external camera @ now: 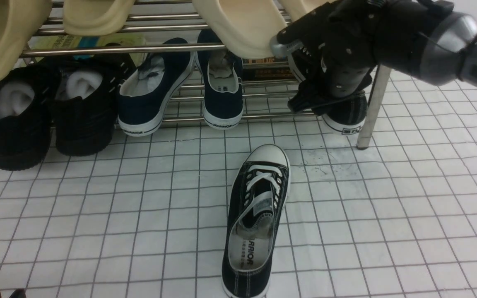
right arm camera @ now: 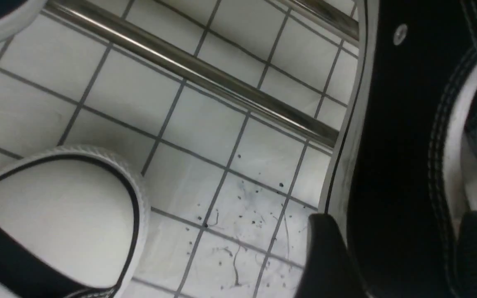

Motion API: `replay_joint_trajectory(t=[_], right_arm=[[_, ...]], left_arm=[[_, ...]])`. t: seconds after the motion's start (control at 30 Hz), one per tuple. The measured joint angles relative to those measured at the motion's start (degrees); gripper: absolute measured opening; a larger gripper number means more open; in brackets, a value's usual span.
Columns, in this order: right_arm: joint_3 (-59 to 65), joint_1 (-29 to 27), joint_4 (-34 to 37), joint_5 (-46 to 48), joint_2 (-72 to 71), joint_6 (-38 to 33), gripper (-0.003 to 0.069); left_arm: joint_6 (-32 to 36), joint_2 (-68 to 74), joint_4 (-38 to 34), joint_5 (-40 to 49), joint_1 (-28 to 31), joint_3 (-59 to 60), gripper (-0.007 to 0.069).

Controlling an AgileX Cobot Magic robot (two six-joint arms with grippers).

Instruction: Take the shoes off the shelf with your hand from the white checkered tablecloth.

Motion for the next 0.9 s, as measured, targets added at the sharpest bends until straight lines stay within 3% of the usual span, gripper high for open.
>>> replay_joint_trajectory(t=[0.2, 0.3, 0.5, 0.53, 0.57, 0.9], right_arm=[[-0.45, 0.05, -4.26, -2.34, 2.41, 0.00, 0.0401], [-0.70, 0.06, -5.12, -2.78, 2.91, 0.00, 0.0362], [-0.84, -0.11, -5.24, -2.28, 2.92, 0.27, 0.0144], [-0.96, -0.11, -5.15, -1.71, 2.92, 0.38, 0.0053], [-1.09, -0.11, -4.72, -1.32, 2.92, 0.44, 0.0019], [-0.42, -0.28, 6.56, 8.35, -2.89, 0.44, 0.0007]], left_arm=[[0.00, 0.00, 0.00, 0.00, 0.00, 0.00, 0.0240], [0.00, 0.00, 0.00, 0.00, 0.00, 0.00, 0.0240], [0.00, 0.00, 0.00, 0.00, 0.00, 0.00, 0.0240], [0.00, 0.00, 0.00, 0.00, 0.00, 0.00, 0.0240], [0.00, 0.00, 0.00, 0.00, 0.00, 0.00, 0.0240], [0.00, 0.00, 0.00, 0.00, 0.00, 0.00, 0.0240]])
